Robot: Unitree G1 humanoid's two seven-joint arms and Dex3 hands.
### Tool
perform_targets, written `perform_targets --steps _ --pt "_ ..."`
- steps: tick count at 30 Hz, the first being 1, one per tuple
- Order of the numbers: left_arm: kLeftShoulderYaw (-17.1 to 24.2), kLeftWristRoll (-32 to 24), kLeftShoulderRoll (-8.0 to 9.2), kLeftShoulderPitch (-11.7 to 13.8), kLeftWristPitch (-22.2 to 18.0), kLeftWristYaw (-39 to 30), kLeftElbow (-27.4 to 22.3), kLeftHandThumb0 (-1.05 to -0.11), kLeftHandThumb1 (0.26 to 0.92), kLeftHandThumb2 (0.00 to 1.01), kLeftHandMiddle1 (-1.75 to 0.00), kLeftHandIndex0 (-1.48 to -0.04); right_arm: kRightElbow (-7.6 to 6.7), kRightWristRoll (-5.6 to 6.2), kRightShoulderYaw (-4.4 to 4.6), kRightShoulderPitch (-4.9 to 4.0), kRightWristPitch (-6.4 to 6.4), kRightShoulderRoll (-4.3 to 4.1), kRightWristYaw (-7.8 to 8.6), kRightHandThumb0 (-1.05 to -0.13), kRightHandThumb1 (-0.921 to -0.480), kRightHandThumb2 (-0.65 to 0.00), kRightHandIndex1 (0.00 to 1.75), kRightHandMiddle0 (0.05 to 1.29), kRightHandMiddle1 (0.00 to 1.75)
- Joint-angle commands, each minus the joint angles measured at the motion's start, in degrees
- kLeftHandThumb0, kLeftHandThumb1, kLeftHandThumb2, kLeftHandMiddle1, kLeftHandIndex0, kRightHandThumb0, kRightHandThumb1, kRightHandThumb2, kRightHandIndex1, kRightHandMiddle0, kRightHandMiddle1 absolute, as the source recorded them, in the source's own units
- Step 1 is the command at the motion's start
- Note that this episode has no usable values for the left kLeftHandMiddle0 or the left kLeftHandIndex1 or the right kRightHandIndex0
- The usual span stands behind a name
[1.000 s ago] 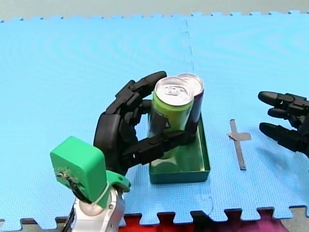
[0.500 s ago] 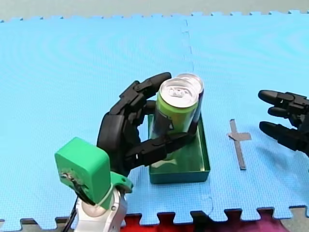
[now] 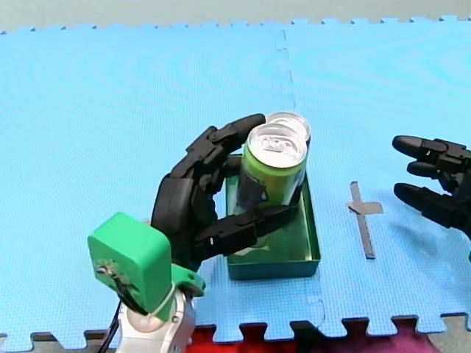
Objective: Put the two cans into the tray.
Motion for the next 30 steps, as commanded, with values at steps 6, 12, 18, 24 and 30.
perform_targets --steps 6,12,18,24,30 --pt "-0.5 0.3 -0.84 0.9 -1.1 0.4 -1.6 -0.262 0.807 0.00 -1.75 -0.53 0.00 0.17 -0.18 -0.27 0.21 -0.12 -0.06 -0.611 -0.832 0.000 1.45 1.07 0.00" --pt "-0.4 0.1 -0.71 1.2 -0.7 0.7 -2.1 -0.261 0.808 0.00 -1.75 -0.53 -0.17 0.24 -0.21 -0.10 0.16 -0.17 0.02 -0.608 -0.831 0.000 1.46 1.07 0.00" --pt "-0.4 0.2 -0.60 1.4 -0.1 1.0 -2.4 -0.262 0.810 0.00 -1.75 -0.53 -0.15 0.36 -0.31 0.00 0.04 -0.17 0.29 -0.604 -0.832 0.000 1.45 1.07 0.00" --pt "-0.2 0.1 -0.43 1.2 0.1 0.9 -2.2 -0.261 0.810 0.00 -1.75 -0.53 -0.02 0.33 -0.38 0.07 -0.04 -0.22 0.31 -0.605 -0.833 -0.001 1.45 1.07 0.00" --pt "0.0 -0.2 -0.51 1.1 0.3 0.8 -1.8 -0.260 0.810 0.00 -1.75 -0.53 -0.12 0.34 -0.42 0.18 -0.09 -0.25 0.47 -0.606 -0.834 0.000 1.44 1.07 0.00"
